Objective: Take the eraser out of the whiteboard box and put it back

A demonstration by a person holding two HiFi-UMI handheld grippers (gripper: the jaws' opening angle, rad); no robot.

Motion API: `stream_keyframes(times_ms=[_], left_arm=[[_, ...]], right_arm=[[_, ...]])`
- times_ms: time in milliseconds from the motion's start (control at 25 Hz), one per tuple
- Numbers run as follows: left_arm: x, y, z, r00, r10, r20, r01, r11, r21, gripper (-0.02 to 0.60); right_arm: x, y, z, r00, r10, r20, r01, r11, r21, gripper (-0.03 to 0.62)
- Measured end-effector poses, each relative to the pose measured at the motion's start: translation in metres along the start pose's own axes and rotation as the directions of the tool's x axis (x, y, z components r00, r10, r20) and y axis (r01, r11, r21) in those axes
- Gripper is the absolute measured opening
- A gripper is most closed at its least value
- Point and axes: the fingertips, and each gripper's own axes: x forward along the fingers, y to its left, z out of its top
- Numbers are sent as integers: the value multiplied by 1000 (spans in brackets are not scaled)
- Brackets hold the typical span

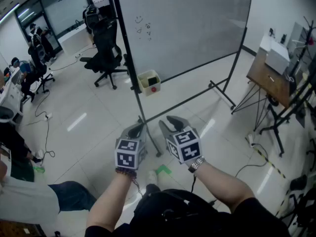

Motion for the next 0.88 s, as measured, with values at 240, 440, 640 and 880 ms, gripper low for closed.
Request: stream_keyframes(times_ms=[240, 440, 640, 880], left_arm=[[41, 50, 12, 1000, -13, 5, 13, 1000, 6, 0], [77, 91, 18, 999, -41, -8, 41, 999, 1, 0], [107, 128, 22, 997, -73, -22, 73, 997, -5, 0], [139, 164, 25, 992, -119, -37, 119, 993, -2, 0]], right_arm=[[66, -19, 14, 1000, -28, -14, 29, 1000, 9, 171], [121, -36, 23, 997, -65, -42, 66, 997, 31, 186], [169, -49, 31, 993, -104, -64, 106, 994, 39, 199], [215, -69, 39, 981, -170, -90, 175, 983, 53, 219]])
